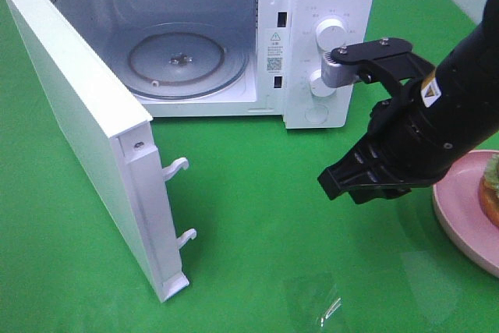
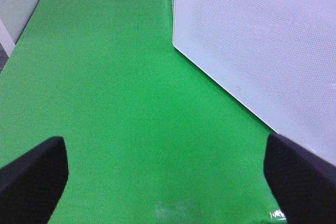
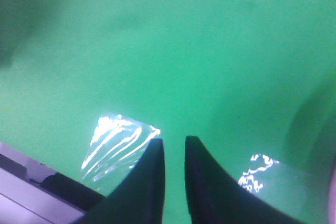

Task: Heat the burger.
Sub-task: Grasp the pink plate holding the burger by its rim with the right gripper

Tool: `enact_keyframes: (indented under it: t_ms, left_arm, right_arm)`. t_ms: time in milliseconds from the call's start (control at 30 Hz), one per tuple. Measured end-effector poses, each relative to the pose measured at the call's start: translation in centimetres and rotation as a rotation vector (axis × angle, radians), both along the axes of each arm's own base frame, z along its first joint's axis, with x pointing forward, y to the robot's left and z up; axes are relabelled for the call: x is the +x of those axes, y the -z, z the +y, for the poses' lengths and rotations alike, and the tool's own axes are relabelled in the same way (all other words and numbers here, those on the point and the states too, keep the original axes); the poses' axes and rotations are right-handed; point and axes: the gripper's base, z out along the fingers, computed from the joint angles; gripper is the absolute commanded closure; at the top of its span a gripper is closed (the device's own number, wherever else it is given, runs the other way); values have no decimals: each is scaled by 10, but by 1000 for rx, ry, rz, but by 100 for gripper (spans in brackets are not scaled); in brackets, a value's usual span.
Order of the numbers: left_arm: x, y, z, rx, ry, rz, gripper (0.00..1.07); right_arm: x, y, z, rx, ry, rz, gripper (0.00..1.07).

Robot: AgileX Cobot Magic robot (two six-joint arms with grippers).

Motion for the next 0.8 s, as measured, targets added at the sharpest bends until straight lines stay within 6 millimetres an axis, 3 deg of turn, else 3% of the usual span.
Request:
enact_keyframes:
  t_ms: [267,467,533,567,600,633,667,700,733,800]
  left_arm:
    - [0,0,0,0,0,0,14]
    - [0,0,0,0,0,0,14]
    - [0,0,0,0,0,0,14]
    - [0,0,0,0,0,0,14]
    - [0,0,0,0,0,0,14]
    - [0,0,0,0,0,0,14]
    - [0,0,0,0,0,0,14]
    - [0,0,0,0,0,0,14]
    - [0,0,0,0,0,0,14]
    - [0,0,0,0,0,0,14]
  right_arm:
    - [-2,-16,-25,-22,63,-8,89]
    - [6,-15,-51,-86,137,7,79]
    - [10,-15,-64,-95,188,18,65]
    - [10,-15,-64,-95,188,18,65]
    - [12,-15,-69,-107,204,18,45]
    - [12,-15,-69,-107,204,18,45]
    - [13,-15,-74,-122,213,16,29]
    - [13,-15,-74,-122,213,16,29]
    - [14,-15,-77,-139,216,12,18]
    - [14,-15,-80,-155,213,5,14]
